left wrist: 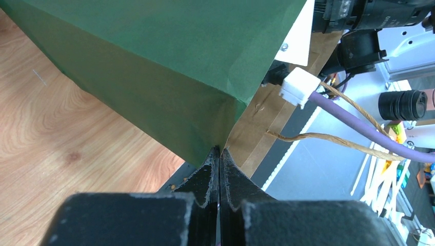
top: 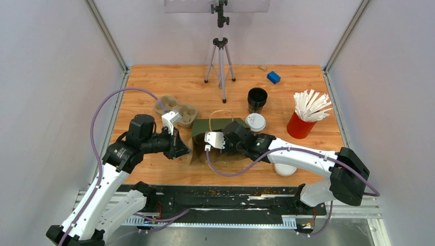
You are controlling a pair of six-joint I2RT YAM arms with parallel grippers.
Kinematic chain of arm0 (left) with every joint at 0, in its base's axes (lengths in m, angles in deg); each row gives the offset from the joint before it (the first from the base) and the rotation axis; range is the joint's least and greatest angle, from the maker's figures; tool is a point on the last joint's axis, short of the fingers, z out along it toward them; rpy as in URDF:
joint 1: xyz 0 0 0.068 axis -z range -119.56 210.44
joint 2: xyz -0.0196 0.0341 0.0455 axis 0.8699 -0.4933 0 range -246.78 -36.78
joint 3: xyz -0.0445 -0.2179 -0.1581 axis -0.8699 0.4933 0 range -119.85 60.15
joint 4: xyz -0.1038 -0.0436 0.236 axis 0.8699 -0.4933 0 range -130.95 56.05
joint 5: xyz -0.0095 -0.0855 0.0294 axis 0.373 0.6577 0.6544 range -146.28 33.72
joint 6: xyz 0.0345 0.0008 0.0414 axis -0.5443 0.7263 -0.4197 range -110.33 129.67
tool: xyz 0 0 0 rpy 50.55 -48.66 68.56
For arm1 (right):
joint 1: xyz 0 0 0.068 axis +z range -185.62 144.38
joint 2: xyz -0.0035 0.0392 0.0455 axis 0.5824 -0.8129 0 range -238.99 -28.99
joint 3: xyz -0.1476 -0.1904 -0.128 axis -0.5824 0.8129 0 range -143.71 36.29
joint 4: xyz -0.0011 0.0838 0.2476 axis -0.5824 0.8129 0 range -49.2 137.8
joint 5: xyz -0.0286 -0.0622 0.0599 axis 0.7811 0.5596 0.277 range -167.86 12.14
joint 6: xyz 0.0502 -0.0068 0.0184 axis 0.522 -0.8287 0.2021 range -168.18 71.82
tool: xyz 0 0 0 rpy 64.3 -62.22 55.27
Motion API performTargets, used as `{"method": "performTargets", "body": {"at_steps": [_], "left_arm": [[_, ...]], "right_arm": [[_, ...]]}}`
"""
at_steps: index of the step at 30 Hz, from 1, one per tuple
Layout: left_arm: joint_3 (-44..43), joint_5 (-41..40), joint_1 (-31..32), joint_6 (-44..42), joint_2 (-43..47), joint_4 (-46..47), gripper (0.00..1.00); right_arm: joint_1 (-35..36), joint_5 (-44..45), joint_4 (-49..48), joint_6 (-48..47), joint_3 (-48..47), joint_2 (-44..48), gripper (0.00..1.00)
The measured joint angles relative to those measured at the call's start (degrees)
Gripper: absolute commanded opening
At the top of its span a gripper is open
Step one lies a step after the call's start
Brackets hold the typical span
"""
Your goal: Pack the takeout coffee
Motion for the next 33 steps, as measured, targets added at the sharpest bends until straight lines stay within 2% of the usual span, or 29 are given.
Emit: {"method": "performTargets", "body": {"at_steps": [5, 11, 19, 24, 30, 33], "left_arm": [[-0.2, -1.2, 0.0, 0.0, -0.3, -0.3, 0.00], [-1.4, -2.6, 0.0, 0.0, -1.7, -1.1, 0.00], [-3.6, -4.6, 0.0, 0.2, -3.3, -2.1, 0.00], [-4.6, -5.1, 0.0, 0.4, -4.2, -2.4, 0.00], [-4.6, -5.2, 0.0, 0.7, -4.5, -2.7, 0.00], [-4.9, -5.2, 0.0, 0.9, -4.9, -3.0, 0.00]], "right_arm": [[0.0, -3.4, 4.2, 0.8, -0.5, 2.9, 0.43], [0.0, -9.2, 12.4, 2.1, -7.3, 5.2, 0.51], [0.5, -17.2, 19.9, 5.5, -15.2, 6.6, 0.57], [1.2, -20.4, 21.9, 8.4, -19.8, 7.9, 0.59], [1.5, -22.2, 19.7, 14.2, -23.9, 11.9, 0.56], [1.5, -21.9, 16.8, 17.2, -25.2, 13.6, 0.63]]}}
